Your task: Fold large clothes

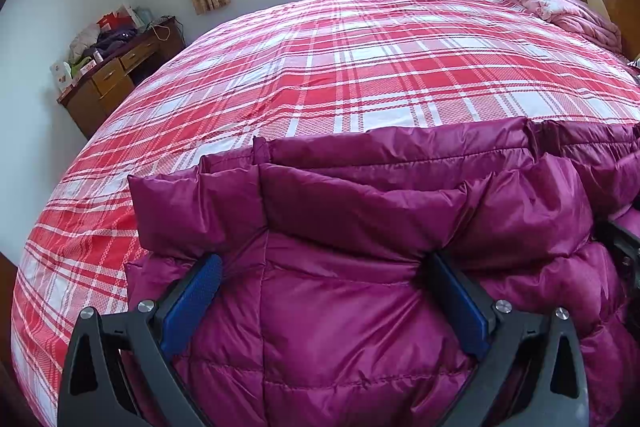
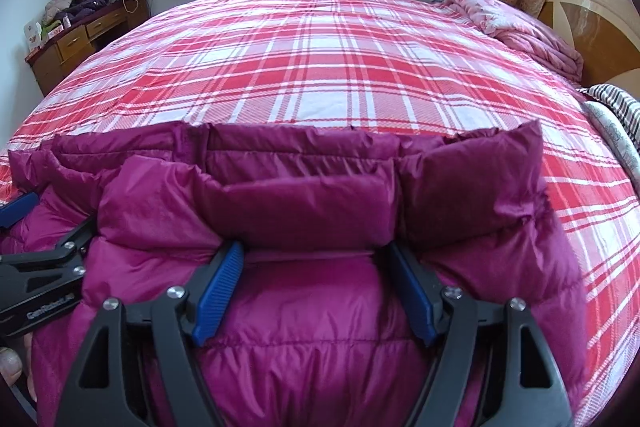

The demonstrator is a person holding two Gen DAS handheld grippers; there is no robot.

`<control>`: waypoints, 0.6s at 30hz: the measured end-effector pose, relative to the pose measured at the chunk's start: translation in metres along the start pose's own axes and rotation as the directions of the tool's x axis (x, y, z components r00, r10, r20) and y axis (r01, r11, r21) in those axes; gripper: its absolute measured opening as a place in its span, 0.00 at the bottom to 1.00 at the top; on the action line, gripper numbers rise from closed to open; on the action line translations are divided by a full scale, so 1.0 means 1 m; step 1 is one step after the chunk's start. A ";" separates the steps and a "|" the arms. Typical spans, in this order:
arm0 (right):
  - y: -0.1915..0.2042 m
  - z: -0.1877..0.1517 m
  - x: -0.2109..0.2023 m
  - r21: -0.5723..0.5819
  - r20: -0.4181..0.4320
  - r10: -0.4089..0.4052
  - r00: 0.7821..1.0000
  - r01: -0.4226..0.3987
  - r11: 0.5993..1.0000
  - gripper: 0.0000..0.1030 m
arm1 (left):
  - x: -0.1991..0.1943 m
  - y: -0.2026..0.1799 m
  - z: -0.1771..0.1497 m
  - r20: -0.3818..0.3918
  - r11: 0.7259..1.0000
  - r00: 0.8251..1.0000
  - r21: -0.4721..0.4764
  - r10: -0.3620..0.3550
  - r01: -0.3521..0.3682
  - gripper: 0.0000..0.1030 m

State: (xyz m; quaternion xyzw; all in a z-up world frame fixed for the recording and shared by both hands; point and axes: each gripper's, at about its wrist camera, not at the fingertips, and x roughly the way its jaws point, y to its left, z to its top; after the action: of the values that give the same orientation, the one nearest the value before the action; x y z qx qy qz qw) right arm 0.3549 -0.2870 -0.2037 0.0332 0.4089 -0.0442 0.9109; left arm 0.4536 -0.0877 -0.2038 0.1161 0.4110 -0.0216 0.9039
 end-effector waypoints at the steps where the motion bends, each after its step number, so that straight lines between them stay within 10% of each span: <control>1: 0.000 -0.003 -0.011 0.031 0.019 0.027 0.999 -0.027 0.999 0.75 | 0.000 0.001 0.000 0.000 1.000 1.000 -0.002 -0.002 0.002 0.99; 18: 0.043 -0.038 -0.007 -0.096 0.017 0.021 1.000 -0.020 0.995 0.91 | -0.002 0.002 -0.001 0.004 1.000 1.000 -0.019 -0.014 0.014 0.99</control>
State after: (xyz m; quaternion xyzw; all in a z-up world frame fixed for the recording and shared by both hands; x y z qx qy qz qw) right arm 0.3268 -0.2403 -0.2230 -0.0068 0.4018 -0.0155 0.9156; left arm 0.4521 -0.0853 -0.2029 0.1049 0.4104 -0.0243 0.9055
